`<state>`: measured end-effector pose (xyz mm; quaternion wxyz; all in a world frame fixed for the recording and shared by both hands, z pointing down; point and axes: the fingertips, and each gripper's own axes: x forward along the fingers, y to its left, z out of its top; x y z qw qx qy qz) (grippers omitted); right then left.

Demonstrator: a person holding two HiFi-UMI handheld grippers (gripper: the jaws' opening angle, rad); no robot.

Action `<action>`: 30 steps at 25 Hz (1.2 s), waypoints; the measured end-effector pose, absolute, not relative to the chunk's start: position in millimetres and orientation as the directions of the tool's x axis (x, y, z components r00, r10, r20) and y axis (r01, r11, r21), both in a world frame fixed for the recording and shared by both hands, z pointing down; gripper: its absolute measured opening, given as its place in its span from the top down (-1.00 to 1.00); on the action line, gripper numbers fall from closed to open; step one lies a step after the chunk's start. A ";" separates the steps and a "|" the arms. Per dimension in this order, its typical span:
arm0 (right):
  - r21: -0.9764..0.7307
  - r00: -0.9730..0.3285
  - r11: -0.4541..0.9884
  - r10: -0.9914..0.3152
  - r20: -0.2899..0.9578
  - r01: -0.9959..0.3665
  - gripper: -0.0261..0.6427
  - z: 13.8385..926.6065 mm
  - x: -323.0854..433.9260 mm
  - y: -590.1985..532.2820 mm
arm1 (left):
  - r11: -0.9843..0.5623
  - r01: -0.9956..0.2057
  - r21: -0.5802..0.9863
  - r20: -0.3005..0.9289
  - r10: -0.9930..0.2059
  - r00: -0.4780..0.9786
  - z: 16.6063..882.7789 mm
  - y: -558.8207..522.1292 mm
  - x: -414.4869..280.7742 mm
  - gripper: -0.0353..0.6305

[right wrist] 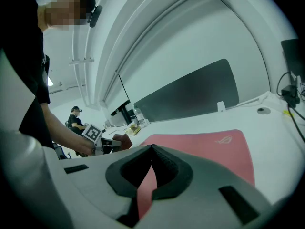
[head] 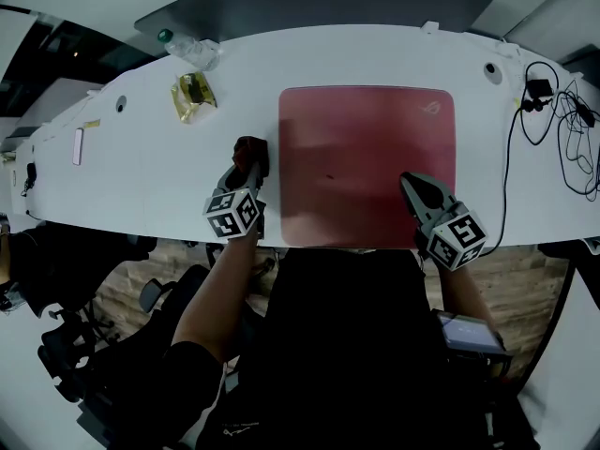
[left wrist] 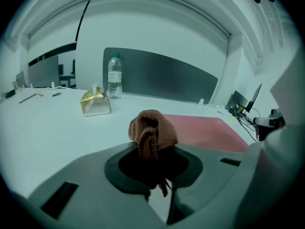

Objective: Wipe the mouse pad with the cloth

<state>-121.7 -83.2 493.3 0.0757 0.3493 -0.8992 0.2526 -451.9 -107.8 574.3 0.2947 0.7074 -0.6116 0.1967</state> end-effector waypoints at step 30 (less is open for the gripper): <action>-0.417 -0.684 0.553 -0.660 0.309 -0.722 0.85 494.1 -63.3 -74.0 | -0.470 -0.882 -0.032 0.755 -0.590 0.287 602.2 -132.2 -282.9 0.65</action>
